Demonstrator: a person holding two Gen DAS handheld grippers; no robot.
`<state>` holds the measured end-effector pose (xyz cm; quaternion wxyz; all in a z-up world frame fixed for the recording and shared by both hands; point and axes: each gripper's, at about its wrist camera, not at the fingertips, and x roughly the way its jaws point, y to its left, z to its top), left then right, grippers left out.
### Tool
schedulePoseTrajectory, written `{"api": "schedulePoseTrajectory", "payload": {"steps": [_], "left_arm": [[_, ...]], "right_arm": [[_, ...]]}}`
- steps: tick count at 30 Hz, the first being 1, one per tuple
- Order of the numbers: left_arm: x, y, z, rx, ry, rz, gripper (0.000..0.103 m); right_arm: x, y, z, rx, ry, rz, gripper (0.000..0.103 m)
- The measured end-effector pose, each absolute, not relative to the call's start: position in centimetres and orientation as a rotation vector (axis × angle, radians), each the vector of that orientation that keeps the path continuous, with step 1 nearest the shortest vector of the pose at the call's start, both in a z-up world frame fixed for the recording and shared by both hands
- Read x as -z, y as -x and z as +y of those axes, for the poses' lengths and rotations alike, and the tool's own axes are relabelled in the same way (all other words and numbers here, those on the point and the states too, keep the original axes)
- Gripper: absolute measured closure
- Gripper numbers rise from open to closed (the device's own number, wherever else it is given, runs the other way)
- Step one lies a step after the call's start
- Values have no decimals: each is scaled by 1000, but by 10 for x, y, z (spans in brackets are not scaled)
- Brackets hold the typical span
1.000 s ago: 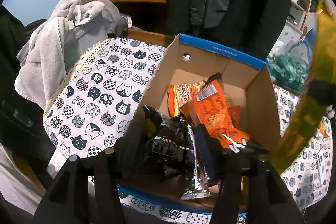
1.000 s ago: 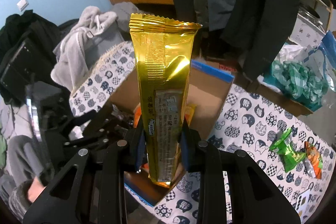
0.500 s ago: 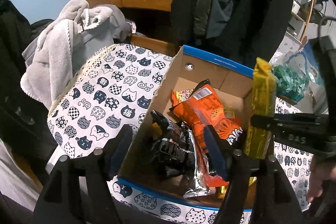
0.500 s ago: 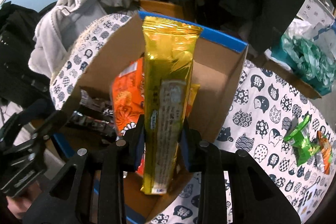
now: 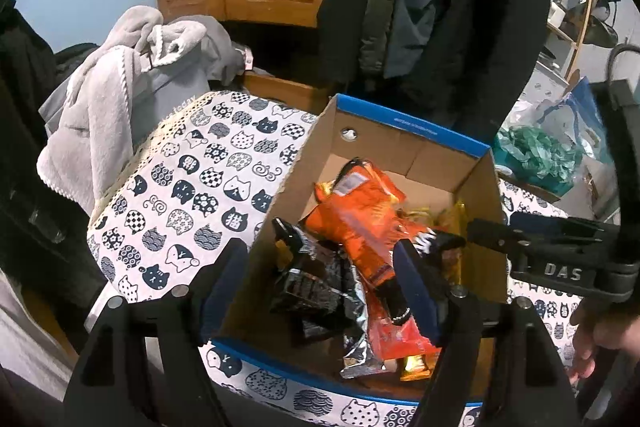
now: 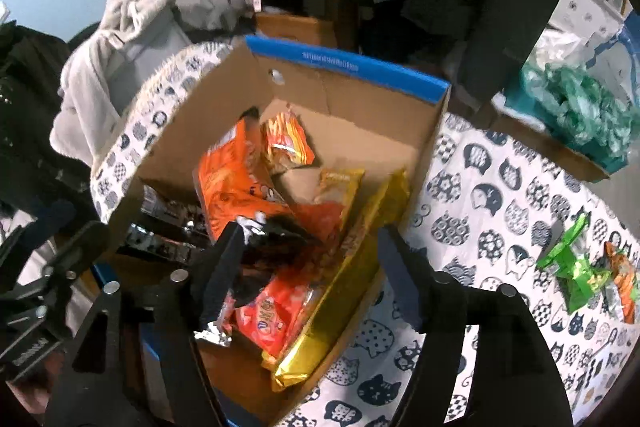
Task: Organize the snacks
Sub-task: 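Lower the yellow bar into the box and open the right tool, then move both tools back toward the green and orange packets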
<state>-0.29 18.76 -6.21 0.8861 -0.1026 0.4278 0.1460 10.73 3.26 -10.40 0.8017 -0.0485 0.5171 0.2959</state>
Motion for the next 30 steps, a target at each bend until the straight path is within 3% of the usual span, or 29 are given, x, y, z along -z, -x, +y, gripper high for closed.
{"api": "schedulePoseTrajectory", "payload": {"steps": [13,30], "left_arm": [[48,-3,147,-215,218,889,26],[39,-12,73,-112,168,897,21]], "right_arm": [[42,-78,-31,-577,112,898,27],[25,-50,-125,-470,49,848,23]]}}
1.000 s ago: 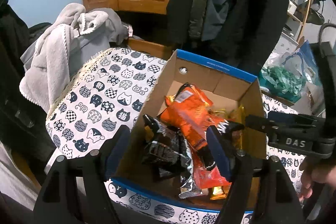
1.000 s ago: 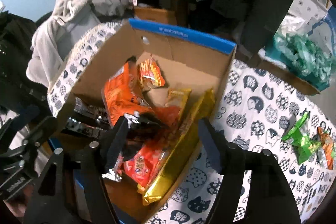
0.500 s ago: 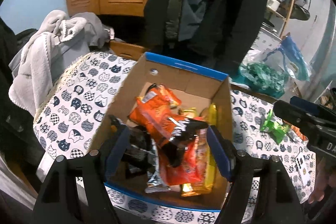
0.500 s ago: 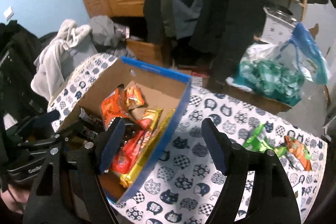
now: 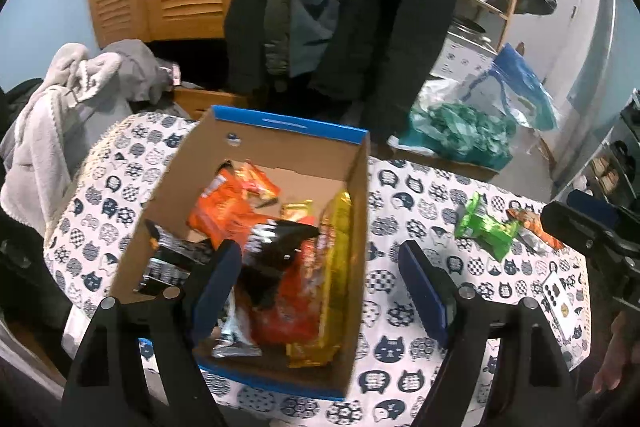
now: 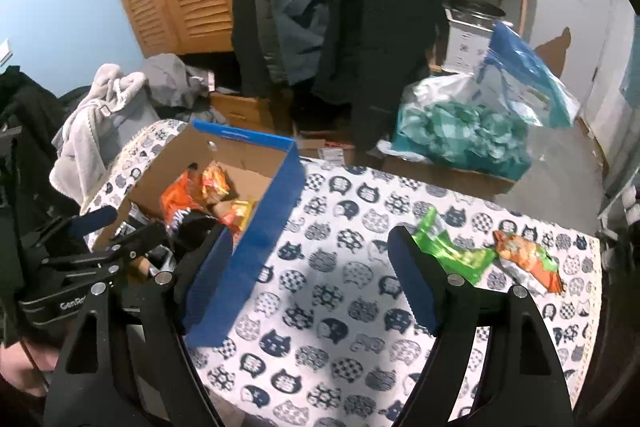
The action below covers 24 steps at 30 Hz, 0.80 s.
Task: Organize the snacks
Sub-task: 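Move both tools back toward the green and orange packets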
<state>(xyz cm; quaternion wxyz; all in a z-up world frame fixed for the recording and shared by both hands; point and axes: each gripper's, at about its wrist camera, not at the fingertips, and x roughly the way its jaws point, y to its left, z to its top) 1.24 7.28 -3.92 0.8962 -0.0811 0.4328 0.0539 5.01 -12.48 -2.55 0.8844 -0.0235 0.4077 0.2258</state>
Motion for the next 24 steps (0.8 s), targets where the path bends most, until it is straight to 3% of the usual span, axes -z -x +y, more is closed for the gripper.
{"api": "schedulePoseTrajectory", "payload": {"steps": [24], "left_arm": [[69,-48,-62,75,151,1063,21]], "right_arm": [[68,-60,-297,-243,-38,940,23]]}}
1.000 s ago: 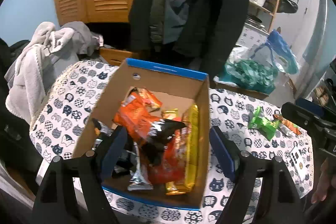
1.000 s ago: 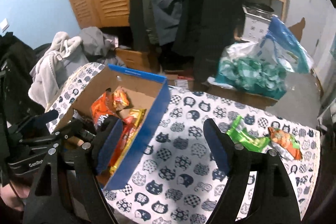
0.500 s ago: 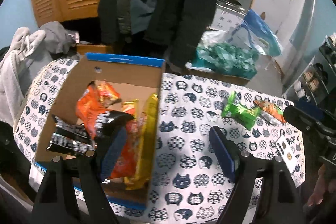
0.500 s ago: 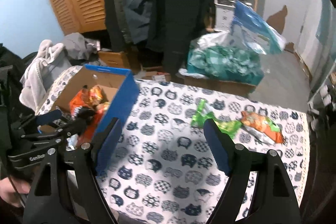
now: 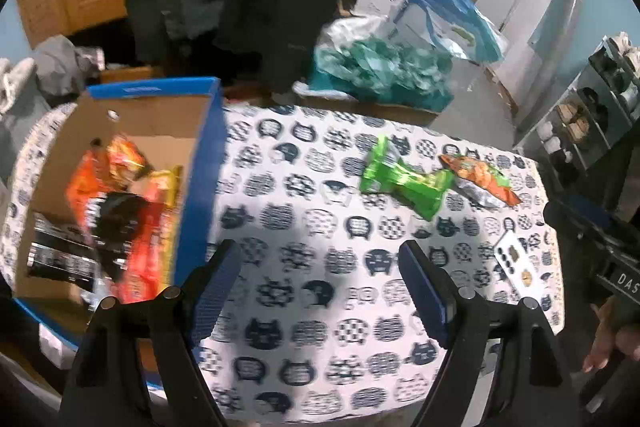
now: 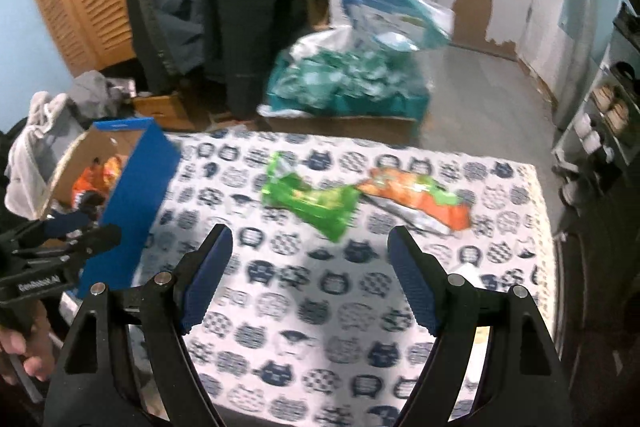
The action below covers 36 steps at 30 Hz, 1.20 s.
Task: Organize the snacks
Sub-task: 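Move both tools back toward the green and orange packets, then grasp the green chips bag with the left tool while the right tool grasps the orange rice cracker bag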
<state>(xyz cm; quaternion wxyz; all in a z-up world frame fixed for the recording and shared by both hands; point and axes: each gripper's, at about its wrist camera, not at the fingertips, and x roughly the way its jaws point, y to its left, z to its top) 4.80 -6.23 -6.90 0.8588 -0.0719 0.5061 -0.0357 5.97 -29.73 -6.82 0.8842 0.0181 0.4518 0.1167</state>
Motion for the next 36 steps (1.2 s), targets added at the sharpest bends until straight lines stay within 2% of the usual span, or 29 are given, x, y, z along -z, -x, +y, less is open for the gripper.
{"api": "schedulePoseTrajectory", "payload": {"steps": [8,14,21,31,33,36], "left_arm": [[83,-90,-103,78,195,1147,21],[105,-132,-126,65,295,1211,21],[151,-176,-145,3,442,1285,21],[201,-204,-169,-31,528,1377,20],[206,-209,-172,-46,520,1382,15],[213,-213,-173,-59,529,1381,14]], "right_arm": [[73,-89,-342,-232,-14,1004,23],[86,-126,-363,-273,130,1075,23],[126,-174,-370,-366,294,1157,23],[186,-208,-364,-470,374,1232,23],[199,-211,-363,-471,397,1246,23],[213,-213,-362,-479,425,1260,23]]}}
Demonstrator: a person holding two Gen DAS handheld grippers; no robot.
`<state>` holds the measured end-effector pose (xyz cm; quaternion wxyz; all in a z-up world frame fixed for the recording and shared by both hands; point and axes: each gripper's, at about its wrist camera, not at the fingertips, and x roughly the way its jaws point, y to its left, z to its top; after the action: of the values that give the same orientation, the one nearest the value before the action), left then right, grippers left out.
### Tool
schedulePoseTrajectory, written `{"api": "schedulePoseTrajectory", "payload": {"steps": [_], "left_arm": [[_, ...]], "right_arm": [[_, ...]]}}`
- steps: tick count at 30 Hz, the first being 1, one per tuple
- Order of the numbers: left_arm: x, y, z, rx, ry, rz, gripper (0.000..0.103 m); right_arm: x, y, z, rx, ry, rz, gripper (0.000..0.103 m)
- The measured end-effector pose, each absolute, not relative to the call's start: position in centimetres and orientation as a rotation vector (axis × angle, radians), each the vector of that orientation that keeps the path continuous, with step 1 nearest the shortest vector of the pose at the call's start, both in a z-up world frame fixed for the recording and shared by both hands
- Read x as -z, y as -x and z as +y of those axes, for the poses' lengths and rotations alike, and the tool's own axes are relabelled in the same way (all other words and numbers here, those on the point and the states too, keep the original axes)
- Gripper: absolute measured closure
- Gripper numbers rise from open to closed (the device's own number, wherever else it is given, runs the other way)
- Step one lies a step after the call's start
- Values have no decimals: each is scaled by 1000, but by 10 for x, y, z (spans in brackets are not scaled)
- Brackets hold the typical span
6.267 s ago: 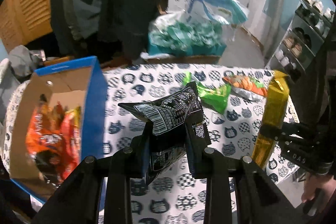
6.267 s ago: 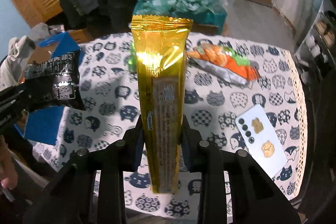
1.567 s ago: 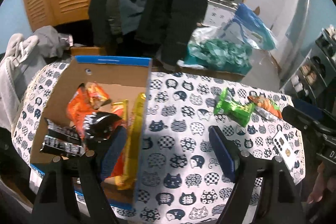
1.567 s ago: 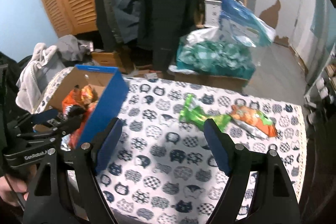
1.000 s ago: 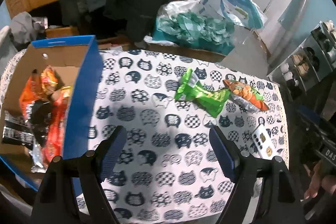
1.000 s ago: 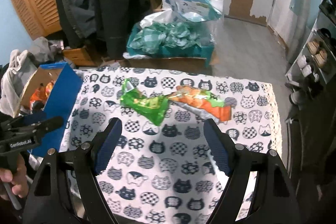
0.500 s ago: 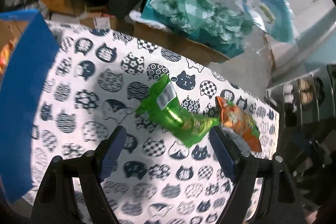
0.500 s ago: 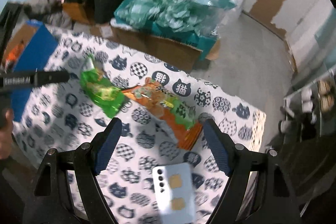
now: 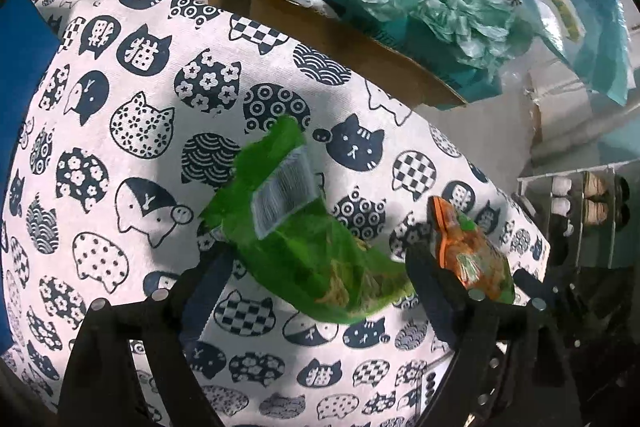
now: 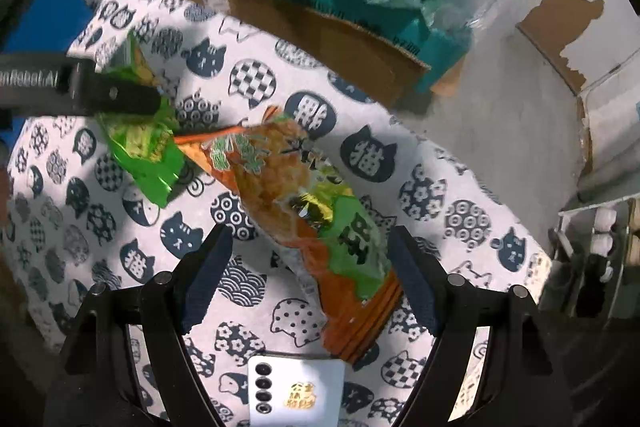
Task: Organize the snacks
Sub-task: 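Grasp the green chips bag with the left tool while the right tool grasps the orange rice cracker bag, then carry the green bag with the left tool over the box while the right tool carries the orange bag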
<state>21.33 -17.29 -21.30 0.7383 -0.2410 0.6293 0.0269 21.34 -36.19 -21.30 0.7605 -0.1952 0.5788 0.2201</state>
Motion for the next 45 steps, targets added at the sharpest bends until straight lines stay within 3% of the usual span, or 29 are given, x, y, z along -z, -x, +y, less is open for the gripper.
{"api": "schedulePoseTrajectory", "payload": {"steps": [3,8,12,15,17,21,23,26,45], "left_arm": [[219,-217,-176,-55,497,1388,15],[225,-213,-170,-18,501,1376,39],[221,-209,-165,21,472,1362,67],[219,-207,-163,60,438,1360,69],[217,-205,-162,80,413,1359,70],[210,-198,-155,98,360,1348,71],[207,-195,-153,104,328,1338,71],[198,-187,-151,113,268,1313,72],[129,-127,-134,175,35,1150,74]], "right_arm": [[220,-217,-361,-476,430,1262,23],[230,-221,-357,-471,461,1251,23],[235,-220,-351,-471,485,1251,23],[238,-219,-347,-479,494,1253,25],[239,-218,-345,-488,482,1262,36],[242,-220,-343,-487,448,1290,47],[243,-219,-343,-487,421,1307,65],[242,-217,-345,-479,361,1325,71],[178,-164,-326,-410,196,1266,71]]}}
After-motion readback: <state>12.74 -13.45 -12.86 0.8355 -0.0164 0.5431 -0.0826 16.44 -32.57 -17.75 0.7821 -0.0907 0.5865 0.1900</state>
